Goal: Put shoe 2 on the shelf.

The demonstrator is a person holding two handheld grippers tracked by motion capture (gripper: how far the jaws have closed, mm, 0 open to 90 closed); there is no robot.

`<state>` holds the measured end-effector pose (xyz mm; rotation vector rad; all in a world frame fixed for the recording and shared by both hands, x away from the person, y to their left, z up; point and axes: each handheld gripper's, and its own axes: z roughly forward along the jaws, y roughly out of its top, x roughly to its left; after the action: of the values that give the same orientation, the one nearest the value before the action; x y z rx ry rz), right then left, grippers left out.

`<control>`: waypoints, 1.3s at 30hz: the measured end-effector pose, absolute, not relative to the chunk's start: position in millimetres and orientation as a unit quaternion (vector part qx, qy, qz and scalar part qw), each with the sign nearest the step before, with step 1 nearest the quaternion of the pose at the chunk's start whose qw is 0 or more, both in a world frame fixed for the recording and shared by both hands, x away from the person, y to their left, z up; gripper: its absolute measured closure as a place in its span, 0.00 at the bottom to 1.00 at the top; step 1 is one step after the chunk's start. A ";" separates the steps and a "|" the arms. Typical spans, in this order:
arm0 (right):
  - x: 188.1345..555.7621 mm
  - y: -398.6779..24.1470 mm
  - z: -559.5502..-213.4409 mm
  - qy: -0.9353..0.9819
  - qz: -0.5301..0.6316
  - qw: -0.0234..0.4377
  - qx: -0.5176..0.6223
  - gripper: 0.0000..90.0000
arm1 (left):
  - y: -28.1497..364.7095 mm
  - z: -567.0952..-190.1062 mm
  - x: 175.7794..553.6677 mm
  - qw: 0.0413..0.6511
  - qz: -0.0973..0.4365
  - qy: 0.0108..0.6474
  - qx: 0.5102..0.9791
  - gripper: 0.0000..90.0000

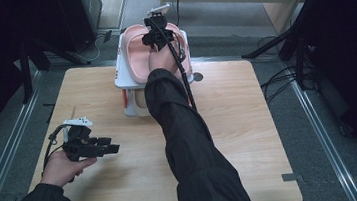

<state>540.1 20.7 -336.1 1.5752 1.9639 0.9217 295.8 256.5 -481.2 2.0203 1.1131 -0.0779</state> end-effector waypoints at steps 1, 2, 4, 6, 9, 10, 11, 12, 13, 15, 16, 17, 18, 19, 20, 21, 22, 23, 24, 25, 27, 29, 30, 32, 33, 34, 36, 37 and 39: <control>539.1 19.5 -335.9 0.715 0.337 0.226 0.569 0.63 | 256.7 -481.4 295.8 0.404 -0.031 0.441 0.801 0.46; 537.9 18.8 -335.5 0.716 0.338 0.225 0.568 0.63 | 256.7 -481.5 295.7 0.403 -0.031 0.442 0.801 0.46; 535.6 17.8 -334.4 0.719 0.341 0.225 0.562 0.62 | 256.4 -481.4 295.8 0.403 -0.030 0.442 0.800 0.46; 533.6 17.1 -333.6 0.725 0.340 0.226 0.555 0.60 | 255.9 -481.6 296.5 0.402 -0.030 0.443 0.801 0.46; 528.3 13.8 -331.5 0.738 0.338 0.223 0.540 0.60 | 253.9 -482.2 297.4 0.399 -0.029 0.443 0.802 0.46; 526.3 12.1 -330.9 0.739 0.341 0.221 0.537 0.60 | 253.1 -482.5 297.5 0.398 -0.030 0.444 0.802 0.46; 524.2 10.4 -330.1 0.739 0.344 0.219 0.536 0.60 | 252.5 -482.7 297.7 0.398 -0.030 0.443 0.803 0.46; 521.9 8.8 -329.2 0.740 0.347 0.217 0.533 0.60 | 252.0 -483.0 297.8 0.396 -0.029 0.444 0.804 0.46; 519.2 6.8 -328.3 0.743 0.350 0.215 0.529 0.59 | 251.7 -483.1 297.9 0.394 -0.029 0.444 0.804 0.46; 515.0 4.0 -327.2 0.745 0.354 0.213 0.524 0.59 | 251.3 -483.6 298.0 0.393 -0.029 0.445 0.804 0.46; 511.3 1.7 -326.5 0.747 0.359 0.207 0.520 0.59 | 251.4 -483.7 298.0 0.393 -0.029 0.445 0.804 0.46; 509.3 0.6 -326.1 0.749 0.361 0.203 0.517 0.59 | 251.5 -483.8 298.0 0.393 -0.030 0.445 0.804 0.46; 504.9 -1.0 -325.5 0.752 0.366 0.196 0.512 0.59 | 251.6 -483.9 298.0 0.392 -0.030 0.446 0.804 0.46; 502.4 -1.8 -325.0 0.753 0.370 0.195 0.509 0.59 | 251.7 -483.9 297.9 0.392 -0.029 0.446 0.804 0.46; 499.7 -2.3 -324.5 0.754 0.372 0.193 0.506 0.59 | 251.7 -483.9 297.8 0.391 -0.029 0.447 0.804 0.46; 496.3 -3.0 -324.0 0.757 0.376 0.190 0.499 0.59 | 251.9 -483.8 297.8 0.390 -0.029 0.447 0.804 0.46; 491.8 -4.0 -323.0 0.761 0.382 0.180 0.492 0.60 | 252.2 -483.8 297.8 0.389 -0.027 0.447 0.805 0.46; 488.9 -5.3 -322.1 0.763 0.388 0.171 0.488 0.61 | 252.3 -483.5 297.4 0.389 -0.027 0.447 0.805 0.46; 484.6 -6.9 -320.9 0.765 0.396 0.162 0.481 0.62 | 252.2 -483.5 297.1 0.390 -0.026 0.448 0.804 0.46; 480.3 -8.5 -320.0 0.769 0.398 0.160 0.474 0.62 | 252.2 -483.5 297.1 0.389 -0.024 0.448 0.804 0.46; 471.3 -11.9 -318.9 0.778 0.398 0.163 0.459 0.62 | 251.9 -483.7 297.5 0.389 -0.024 0.449 0.804 0.46; 464.0 -16.2 -319.5 0.782 0.403 0.155 0.450 0.62 | 251.0 -483.9 297.6 0.389 -0.023 0.447 0.805 0.46; 459.5 -18.9 -320.0 0.784 0.404 0.152 0.446 0.62 | 250.3 -483.9 297.5 0.388 -0.023 0.447 0.805 0.46; 451.0 -23.0 -321.3 0.788 0.408 0.146 0.438 0.62 | 249.1 -484.3 297.8 0.387 -0.021 0.444 0.808 0.46; 446.8 -24.5 -321.8 0.789 0.409 0.145 0.434 0.62 | 248.5 -484.4 297.8 0.387 -0.022 0.444 0.808 0.46; 442.3 -26.2 -322.5 0.791 0.412 0.144 0.430 0.62 | 248.0 -484.3 297.8 0.387 -0.022 0.443 0.808 0.46; 432.0 -29.5 -323.5 0.792 0.420 0.141 0.420 0.62 | 246.9 -484.3 297.6 0.386 -0.019 0.444 0.809 0.45; 426.9 -30.9 -324.2 0.793 0.424 0.137 0.416 0.62 | 246.4 -484.4 297.6 0.386 -0.019 0.443 0.809 0.45; 417.0 -33.6 -325.7 0.796 0.429 0.129 0.407 0.62 | 245.3 -484.7 297.8 0.387 -0.021 0.444 0.808 0.45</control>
<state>417.0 -33.6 -325.7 1.1838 2.3141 1.2464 297.8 245.3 -484.7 2.0566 1.1295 -0.0524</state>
